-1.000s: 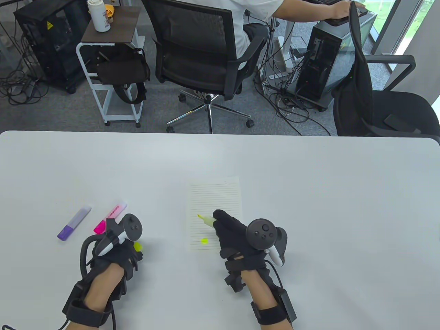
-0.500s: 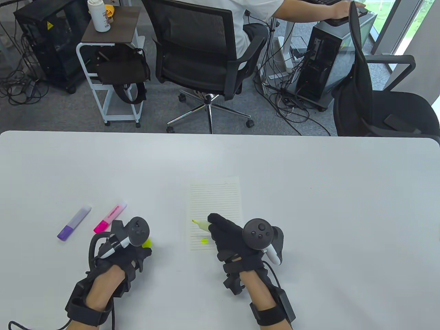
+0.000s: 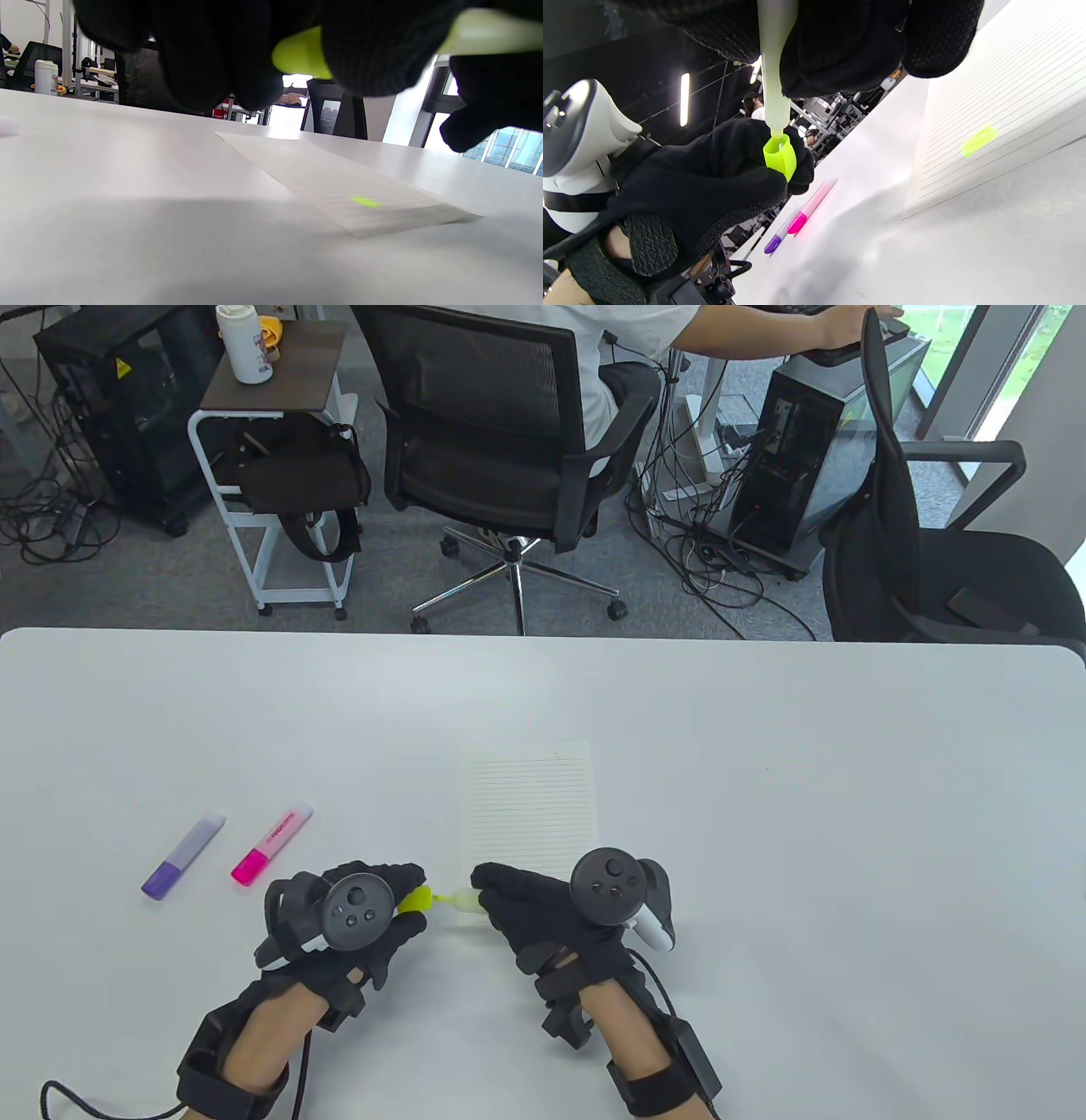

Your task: Apply highlighter ink on paper

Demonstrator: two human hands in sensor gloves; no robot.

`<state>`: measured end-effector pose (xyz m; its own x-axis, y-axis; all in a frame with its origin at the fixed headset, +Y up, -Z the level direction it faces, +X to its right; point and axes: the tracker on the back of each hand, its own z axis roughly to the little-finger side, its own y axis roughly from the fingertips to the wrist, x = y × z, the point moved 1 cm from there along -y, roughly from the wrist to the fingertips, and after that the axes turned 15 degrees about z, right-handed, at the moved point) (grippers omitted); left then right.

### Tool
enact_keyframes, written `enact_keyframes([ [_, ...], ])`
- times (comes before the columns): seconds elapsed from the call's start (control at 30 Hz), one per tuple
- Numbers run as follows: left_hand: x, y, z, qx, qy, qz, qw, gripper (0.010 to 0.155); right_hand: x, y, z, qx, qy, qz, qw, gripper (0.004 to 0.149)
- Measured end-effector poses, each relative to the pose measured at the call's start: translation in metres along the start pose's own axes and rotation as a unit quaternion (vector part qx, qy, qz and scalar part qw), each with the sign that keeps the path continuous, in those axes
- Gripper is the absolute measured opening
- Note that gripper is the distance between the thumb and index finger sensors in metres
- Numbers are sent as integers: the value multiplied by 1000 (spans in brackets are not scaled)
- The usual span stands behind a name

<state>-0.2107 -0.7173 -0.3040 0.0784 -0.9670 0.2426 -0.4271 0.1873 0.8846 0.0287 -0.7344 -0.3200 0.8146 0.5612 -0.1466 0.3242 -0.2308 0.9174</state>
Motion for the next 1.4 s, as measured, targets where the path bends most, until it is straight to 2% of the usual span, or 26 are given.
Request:
enact_keyframes([
  [0.13, 1, 0, -7, 4, -25, -3, 1000, 62, -3, 0, -1, 4, 5, -6, 1000, 44],
  [0.37, 4, 0, -17, 55, 4, -23, 998, 64, -7, -1, 1, 9, -20, -27, 999, 44],
  [0.43, 8, -2, -13, 88, 96, -14, 991, 66, -7, -2, 0, 15, -47, -38, 998, 44],
  [0.47, 9, -3, -12, 108, 150, -10, 983, 67, -9, -2, -1, 19, -59, -49, 997, 44],
  [0.5, 13, -5, -12, 127, 224, -10, 966, 68, -12, -2, -4, 28, -74, -65, 995, 45],
  [0.57, 18, -7, -10, 120, 271, 1, 955, 73, -12, -1, -7, 47, -60, -62, 995, 46],
  [0.67, 25, -8, -7, 110, 309, 1, 945, 71, -13, 0, -9, 57, -33, -64, 996, 46],
  [0.77, 25, -8, -6, 105, 316, 10, 943, 68, -17, 1, -9, 61, -39, -57, 996, 46],
  [0.87, 25, -9, -4, 113, 343, 18, 932, 63, -21, 1, -11, 62, -37, -53, 996, 46],
  [0.97, 26, -8, -6, 127, 337, 4, 933, 58, -21, 1, -15, 70, -14, -44, 996, 46],
  [1.07, 21, -7, -9, 135, 325, -12, 936, 57, -18, 2, -16, 76, -26, -35, 996, 45],
  [1.4, 28, -8, -13, 125, 324, -38, 937, 56, -18, 1, -9, 62, -38, -43, 996, 44],
])
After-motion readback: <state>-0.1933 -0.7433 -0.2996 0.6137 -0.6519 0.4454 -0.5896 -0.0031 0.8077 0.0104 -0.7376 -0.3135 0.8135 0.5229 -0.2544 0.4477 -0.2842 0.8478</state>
